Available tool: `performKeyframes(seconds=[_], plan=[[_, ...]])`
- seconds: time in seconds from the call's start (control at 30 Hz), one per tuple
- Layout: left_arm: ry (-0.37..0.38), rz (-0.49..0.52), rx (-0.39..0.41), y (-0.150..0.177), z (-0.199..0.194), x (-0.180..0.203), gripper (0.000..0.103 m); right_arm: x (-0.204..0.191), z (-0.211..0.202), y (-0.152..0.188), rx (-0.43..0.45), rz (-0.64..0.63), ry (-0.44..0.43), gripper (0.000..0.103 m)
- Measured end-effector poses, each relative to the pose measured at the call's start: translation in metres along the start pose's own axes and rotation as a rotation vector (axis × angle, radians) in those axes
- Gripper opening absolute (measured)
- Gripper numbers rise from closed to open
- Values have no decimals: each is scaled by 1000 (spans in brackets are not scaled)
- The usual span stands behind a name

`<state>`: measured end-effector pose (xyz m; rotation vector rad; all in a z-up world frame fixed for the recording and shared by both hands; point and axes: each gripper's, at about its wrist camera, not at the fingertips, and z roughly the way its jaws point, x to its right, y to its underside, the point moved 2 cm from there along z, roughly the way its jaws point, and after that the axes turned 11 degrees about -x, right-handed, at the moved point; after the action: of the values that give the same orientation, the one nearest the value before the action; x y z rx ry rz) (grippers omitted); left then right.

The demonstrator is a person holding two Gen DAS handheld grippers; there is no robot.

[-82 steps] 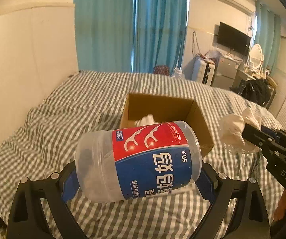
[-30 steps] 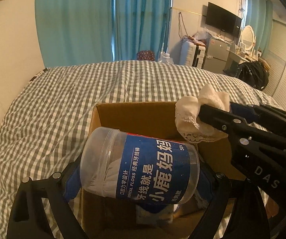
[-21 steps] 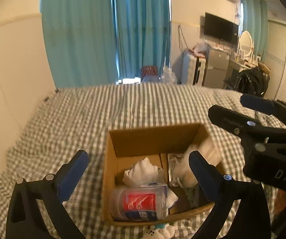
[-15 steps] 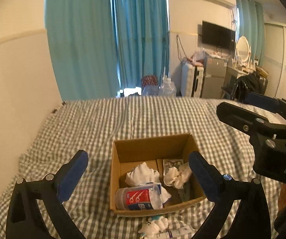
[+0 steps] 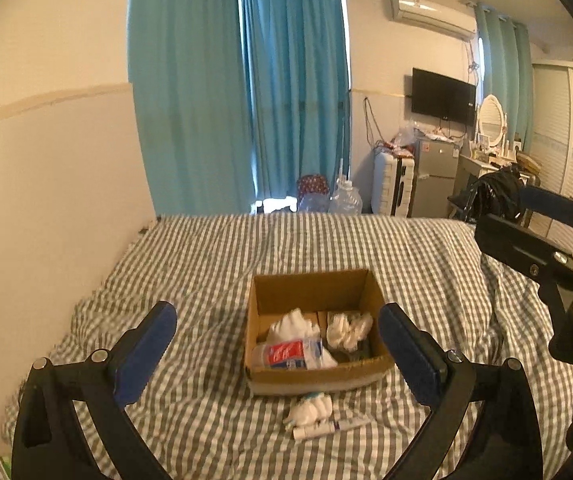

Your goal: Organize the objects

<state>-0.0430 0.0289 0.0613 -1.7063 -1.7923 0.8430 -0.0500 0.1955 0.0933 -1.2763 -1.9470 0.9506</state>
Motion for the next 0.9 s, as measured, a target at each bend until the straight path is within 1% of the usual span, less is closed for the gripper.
performKeyframes(seconds=[0.13, 0.23, 0.37, 0.47, 0.57, 0.67, 0.73, 0.77, 0.83, 0.9], plan=[[9, -25, -76, 28, 24, -8, 103, -6, 14, 28, -52, 2, -2, 89], [-17, -32, -128, 53, 50, -15, 103, -8, 39, 56, -108, 28, -25, 89], [-50, -41, -212, 91, 96, -25, 103, -14, 84, 95, -208, 35, -59, 89], [-59, -57, -248, 113, 120, -35, 103, -24, 120, 123, -282, 21, -104, 89], [-66, -58, -271, 134, 142, -47, 103, -38, 155, 148, -357, 6, -172, 89], [-115, -36, -283, 146, 158, -59, 103, -58, 186, 166, -421, -36, -222, 89], [-133, -32, -290, 153, 166, -66, 103, -69, 201, 177, -452, -57, -249, 89], [-129, -37, -294, 155, 169, -68, 103, -74, 207, 181, -465, -69, -260, 88], [-106, -57, -311, 159, 173, -73, 103, -82, 217, 191, -479, -87, -257, 81], [-85, -66, -328, 161, 177, -74, 103, -87, 225, 199, -514, -104, -270, 77]])
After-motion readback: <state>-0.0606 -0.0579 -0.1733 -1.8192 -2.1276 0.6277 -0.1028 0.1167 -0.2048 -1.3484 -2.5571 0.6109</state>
